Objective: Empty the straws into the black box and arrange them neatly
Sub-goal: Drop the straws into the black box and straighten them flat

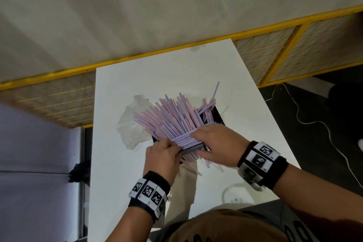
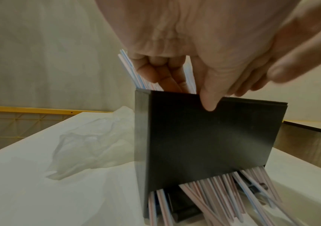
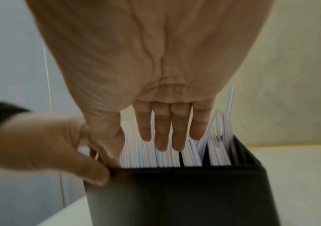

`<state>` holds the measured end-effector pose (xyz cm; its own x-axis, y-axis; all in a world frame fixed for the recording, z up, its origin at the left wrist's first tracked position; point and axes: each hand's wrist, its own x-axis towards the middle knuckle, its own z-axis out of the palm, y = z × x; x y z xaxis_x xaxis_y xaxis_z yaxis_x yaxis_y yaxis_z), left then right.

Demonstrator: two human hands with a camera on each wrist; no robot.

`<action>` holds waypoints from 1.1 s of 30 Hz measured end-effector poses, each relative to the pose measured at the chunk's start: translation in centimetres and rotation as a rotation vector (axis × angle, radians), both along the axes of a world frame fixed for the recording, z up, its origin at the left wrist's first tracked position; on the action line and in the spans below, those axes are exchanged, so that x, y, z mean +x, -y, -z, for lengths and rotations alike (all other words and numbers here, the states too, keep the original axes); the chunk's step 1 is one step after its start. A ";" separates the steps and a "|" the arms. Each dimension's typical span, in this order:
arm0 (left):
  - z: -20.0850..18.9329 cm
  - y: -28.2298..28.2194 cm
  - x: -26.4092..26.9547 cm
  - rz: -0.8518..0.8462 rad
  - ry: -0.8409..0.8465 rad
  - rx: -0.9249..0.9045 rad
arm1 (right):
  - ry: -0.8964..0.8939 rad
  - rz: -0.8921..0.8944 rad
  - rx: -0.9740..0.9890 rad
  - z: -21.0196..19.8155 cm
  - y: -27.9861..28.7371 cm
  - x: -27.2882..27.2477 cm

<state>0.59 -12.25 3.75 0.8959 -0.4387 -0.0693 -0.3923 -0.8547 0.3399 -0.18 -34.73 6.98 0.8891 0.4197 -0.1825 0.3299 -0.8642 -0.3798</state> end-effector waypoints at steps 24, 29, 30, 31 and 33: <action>0.5 -4.2 -0.4 -0.100 -0.058 -0.130 | -0.410 0.725 0.144 16.3 -5.8 -3.2; 0.5 -4.1 -0.5 -0.119 -0.081 -0.138 | -0.420 0.684 0.102 16.3 -4.8 -3.6; 0.5 -4.2 -0.6 -0.126 -0.089 -0.145 | -0.431 0.671 0.096 16.2 -4.6 -3.8; 0.5 -4.2 -0.6 -0.131 -0.093 -0.148 | -0.442 0.661 0.094 16.1 -4.4 -4.1; 0.6 -4.2 -0.6 -0.135 -0.094 -0.145 | -0.438 0.667 0.113 15.8 -4.0 -4.4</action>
